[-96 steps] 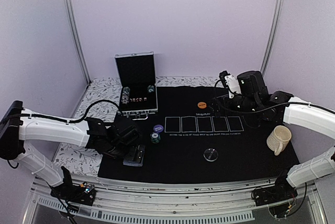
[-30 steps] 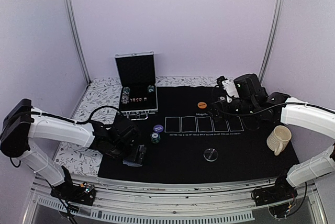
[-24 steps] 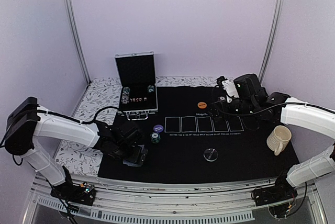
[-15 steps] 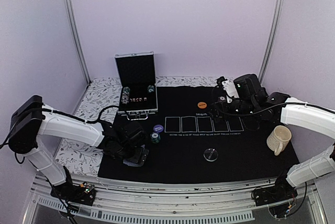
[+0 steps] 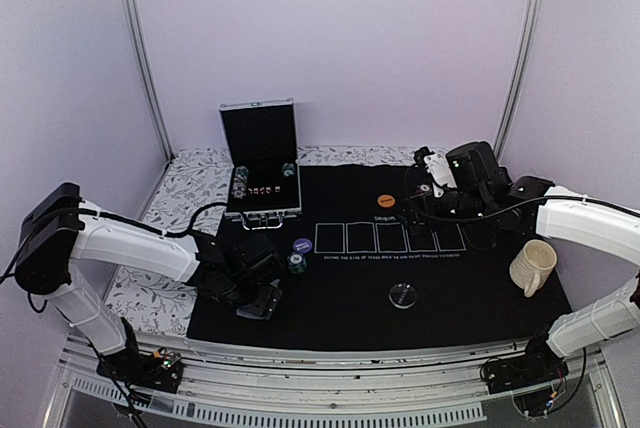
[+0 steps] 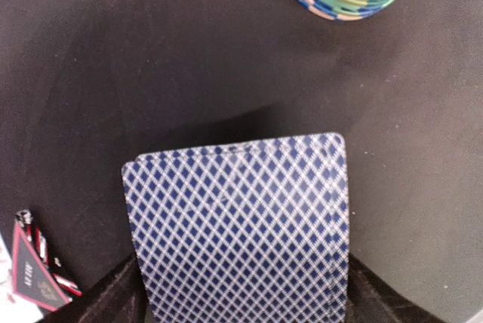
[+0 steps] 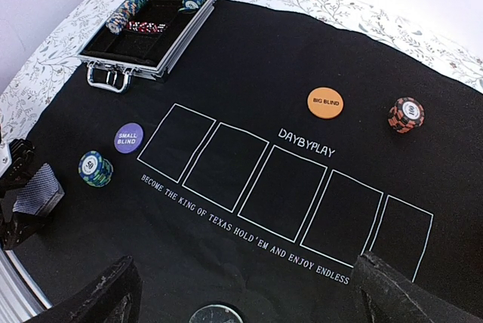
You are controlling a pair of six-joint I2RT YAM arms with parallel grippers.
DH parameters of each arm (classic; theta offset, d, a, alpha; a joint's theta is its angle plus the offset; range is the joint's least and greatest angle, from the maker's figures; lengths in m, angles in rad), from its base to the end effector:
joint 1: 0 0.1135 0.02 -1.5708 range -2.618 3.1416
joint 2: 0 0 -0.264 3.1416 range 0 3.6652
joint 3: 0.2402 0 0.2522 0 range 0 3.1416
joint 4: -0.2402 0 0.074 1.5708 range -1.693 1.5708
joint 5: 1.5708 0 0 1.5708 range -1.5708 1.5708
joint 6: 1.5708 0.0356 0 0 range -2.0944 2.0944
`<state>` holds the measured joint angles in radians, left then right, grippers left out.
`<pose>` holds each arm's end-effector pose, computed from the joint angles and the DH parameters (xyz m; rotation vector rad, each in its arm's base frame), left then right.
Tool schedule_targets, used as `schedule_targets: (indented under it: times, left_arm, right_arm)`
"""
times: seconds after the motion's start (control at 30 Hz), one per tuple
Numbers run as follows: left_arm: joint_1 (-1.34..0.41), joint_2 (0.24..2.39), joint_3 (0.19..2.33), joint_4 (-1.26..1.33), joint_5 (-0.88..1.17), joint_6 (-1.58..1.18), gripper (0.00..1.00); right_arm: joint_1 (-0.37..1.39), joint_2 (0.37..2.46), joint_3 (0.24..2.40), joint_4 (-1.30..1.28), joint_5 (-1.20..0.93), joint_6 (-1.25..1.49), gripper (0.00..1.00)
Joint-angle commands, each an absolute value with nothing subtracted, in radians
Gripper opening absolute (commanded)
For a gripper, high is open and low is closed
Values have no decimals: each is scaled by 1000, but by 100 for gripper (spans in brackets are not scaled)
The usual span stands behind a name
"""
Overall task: Distribute texas hold em gaming equipment
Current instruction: Pick up the face-down deck piles from the poker table mat.
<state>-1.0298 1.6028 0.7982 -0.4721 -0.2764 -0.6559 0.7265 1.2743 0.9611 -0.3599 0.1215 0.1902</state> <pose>0.1489 -0.2289 0.1389 0.4540 2.7041 -0.0495 0.2121 0.1827 0.2794 -0.5353 2.1984 0.3586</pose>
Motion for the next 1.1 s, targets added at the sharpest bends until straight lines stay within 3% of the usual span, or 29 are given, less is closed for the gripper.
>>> schedule_targets:
  times: [0.0, 0.17, 0.47, 0.7, 1.07]
  left_arm:
    - [-1038, 1597, 781, -487, -264, -608, 88]
    - [-1026, 1613, 774, -471, -220, -582, 87]
    - [-1016, 1577, 749, -467, -158, -528, 63]
    - [-1022, 1487, 808, -565, -179, -423, 56]
    - [-1102, 1287, 974, -661, -168, -165, 55]
  right_arm:
    - [732, 1280, 970, -378, 120, 183, 99]
    - [732, 1273, 971, -389, 120, 187, 99]
    - [732, 1255, 968, -392, 120, 196, 99]
    - [734, 1248, 982, -395, 70, 218, 99]
    - [800, 1238, 942, -97, -348, 378, 99]
